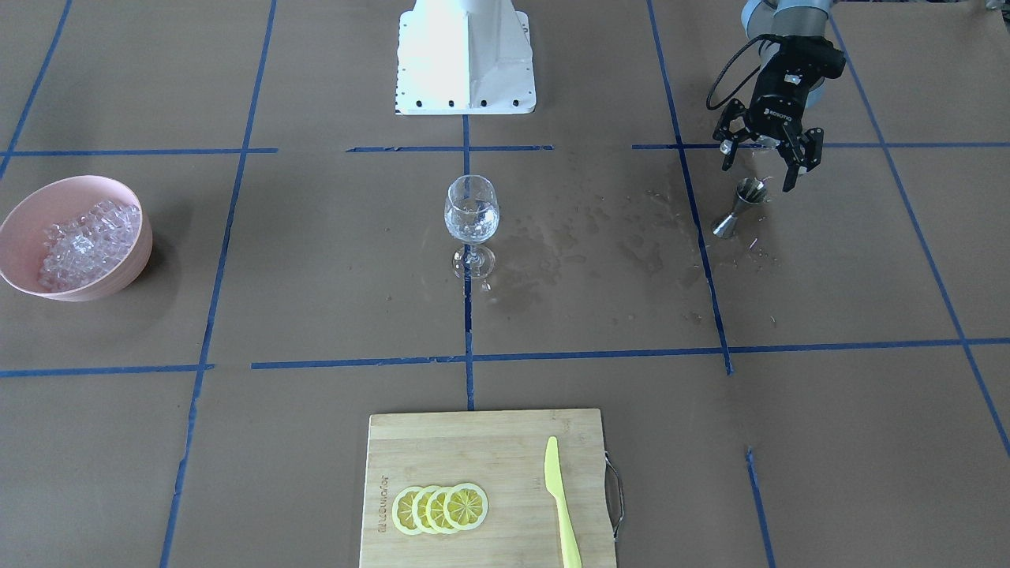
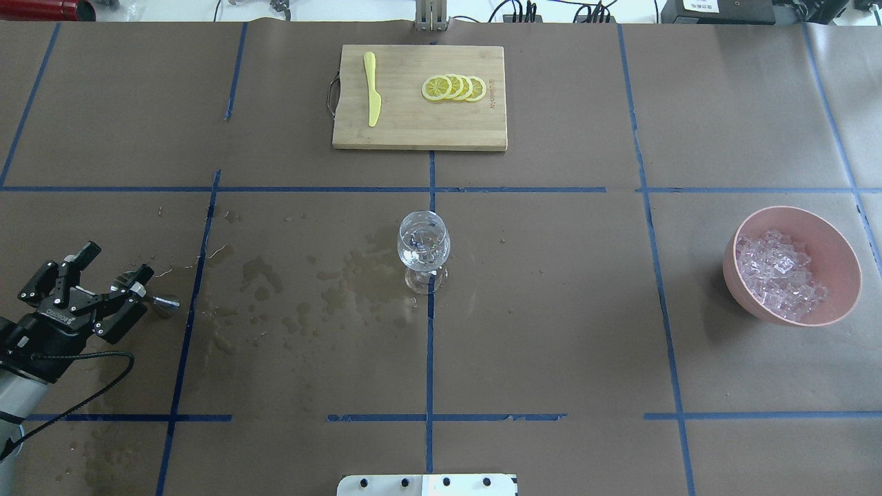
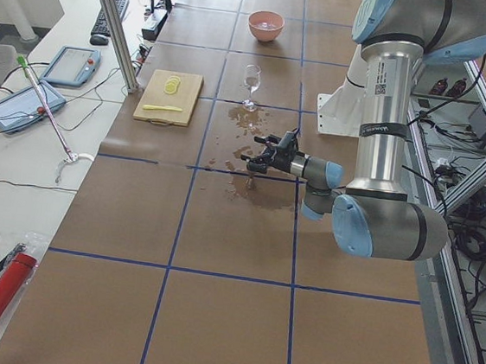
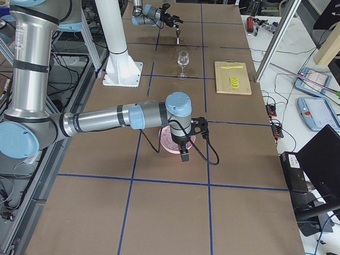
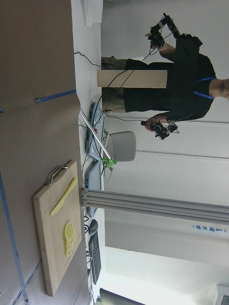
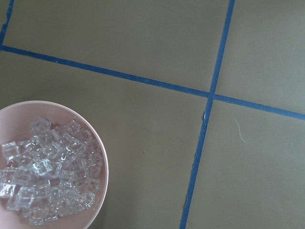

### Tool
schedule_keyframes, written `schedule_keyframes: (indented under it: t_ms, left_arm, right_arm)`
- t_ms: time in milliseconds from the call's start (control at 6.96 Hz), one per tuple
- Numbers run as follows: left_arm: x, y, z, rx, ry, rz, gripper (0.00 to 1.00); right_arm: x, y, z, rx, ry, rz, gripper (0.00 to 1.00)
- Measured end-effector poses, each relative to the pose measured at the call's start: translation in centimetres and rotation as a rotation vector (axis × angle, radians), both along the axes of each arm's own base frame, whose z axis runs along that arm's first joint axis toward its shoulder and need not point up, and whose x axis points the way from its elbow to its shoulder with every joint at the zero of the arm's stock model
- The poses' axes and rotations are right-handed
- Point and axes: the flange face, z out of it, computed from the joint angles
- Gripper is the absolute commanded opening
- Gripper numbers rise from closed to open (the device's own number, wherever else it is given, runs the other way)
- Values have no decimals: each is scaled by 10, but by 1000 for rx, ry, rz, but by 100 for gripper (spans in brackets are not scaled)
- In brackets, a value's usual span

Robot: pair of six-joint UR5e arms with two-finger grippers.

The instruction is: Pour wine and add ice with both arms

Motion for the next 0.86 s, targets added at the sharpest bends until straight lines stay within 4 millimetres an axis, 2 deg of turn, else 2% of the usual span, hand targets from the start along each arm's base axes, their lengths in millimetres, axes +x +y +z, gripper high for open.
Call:
schedule_keyframes:
  t_ms: [431, 575, 863]
  left_arm:
    - [-40, -72, 0, 48, -259, 75, 100]
    - [-59, -102, -1, 23, -343, 148, 100]
    - [-113, -157, 0, -76, -436, 260, 100]
  right_arm:
    - [0, -1, 1, 0, 0, -1, 100]
    - [0, -1, 1, 0, 0, -1, 100]
    - [0, -1, 1, -1, 0, -2, 100]
